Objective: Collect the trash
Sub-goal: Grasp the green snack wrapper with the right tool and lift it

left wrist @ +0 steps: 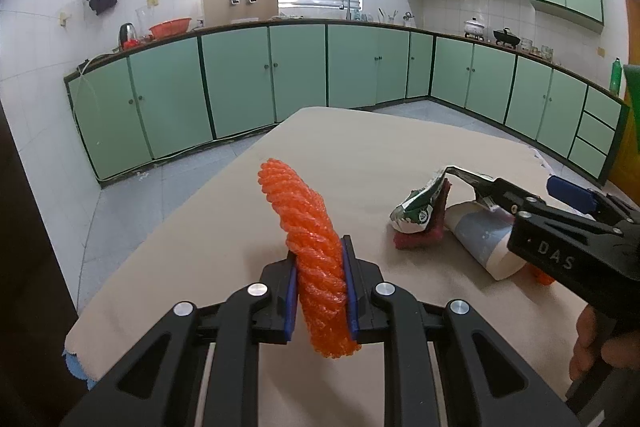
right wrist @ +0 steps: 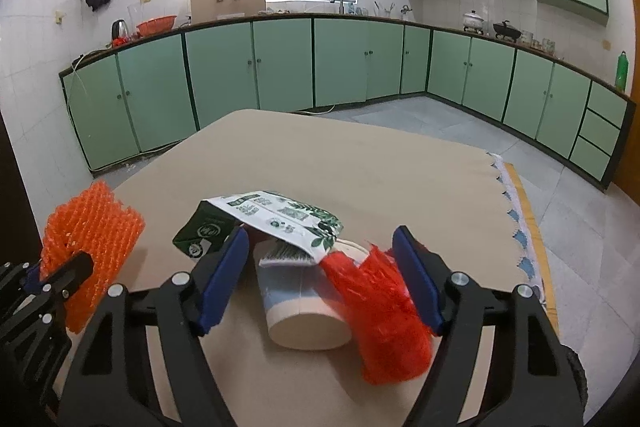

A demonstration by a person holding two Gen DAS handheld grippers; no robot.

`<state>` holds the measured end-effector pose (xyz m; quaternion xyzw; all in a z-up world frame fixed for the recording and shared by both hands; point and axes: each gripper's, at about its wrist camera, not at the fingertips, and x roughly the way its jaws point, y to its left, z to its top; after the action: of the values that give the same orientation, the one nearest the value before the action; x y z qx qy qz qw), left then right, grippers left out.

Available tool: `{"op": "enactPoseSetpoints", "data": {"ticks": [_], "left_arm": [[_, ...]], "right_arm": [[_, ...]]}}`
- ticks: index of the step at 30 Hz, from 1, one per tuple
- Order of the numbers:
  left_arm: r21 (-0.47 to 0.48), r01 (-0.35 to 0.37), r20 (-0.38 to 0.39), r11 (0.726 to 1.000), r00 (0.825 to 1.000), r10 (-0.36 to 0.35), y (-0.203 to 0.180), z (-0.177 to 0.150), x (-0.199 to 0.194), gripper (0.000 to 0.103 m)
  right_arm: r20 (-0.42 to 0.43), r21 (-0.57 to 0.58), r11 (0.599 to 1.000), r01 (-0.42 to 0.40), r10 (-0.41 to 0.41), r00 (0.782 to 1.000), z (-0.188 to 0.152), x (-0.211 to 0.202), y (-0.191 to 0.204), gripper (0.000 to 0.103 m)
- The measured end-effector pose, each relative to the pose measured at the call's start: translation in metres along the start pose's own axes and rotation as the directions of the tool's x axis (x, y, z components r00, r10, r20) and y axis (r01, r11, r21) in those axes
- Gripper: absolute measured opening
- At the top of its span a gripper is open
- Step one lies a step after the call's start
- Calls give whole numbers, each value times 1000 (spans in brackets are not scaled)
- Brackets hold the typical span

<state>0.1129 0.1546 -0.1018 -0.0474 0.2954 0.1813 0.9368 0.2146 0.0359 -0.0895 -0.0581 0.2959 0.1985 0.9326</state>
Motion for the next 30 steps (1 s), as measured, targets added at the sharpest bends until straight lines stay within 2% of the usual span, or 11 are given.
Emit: {"op": "enactPoseSetpoints", "data": {"ticks": [8, 12, 22, 30], "left_arm": [[7, 6, -9, 1000, 1000, -6, -1, -2, 5, 19], [7, 10, -15, 1000, 1000, -10, 0, 0, 8, 19], [11, 18, -14, 1000, 1000, -18, 2, 3, 8, 19], [13, 25, 5, 1000, 1000, -25, 6, 7, 3, 19]], "right_arm": [[-27, -10, 1000, -4, 4, 1000, 5, 18, 7, 66], [-56, -16, 999, -48, 47, 997, 8, 24, 9, 44], [-51, -3, 994, -114, 113, 992, 12, 12, 5, 37], [-4, 7, 991, -137, 137, 991, 17, -12, -3, 35]]}}
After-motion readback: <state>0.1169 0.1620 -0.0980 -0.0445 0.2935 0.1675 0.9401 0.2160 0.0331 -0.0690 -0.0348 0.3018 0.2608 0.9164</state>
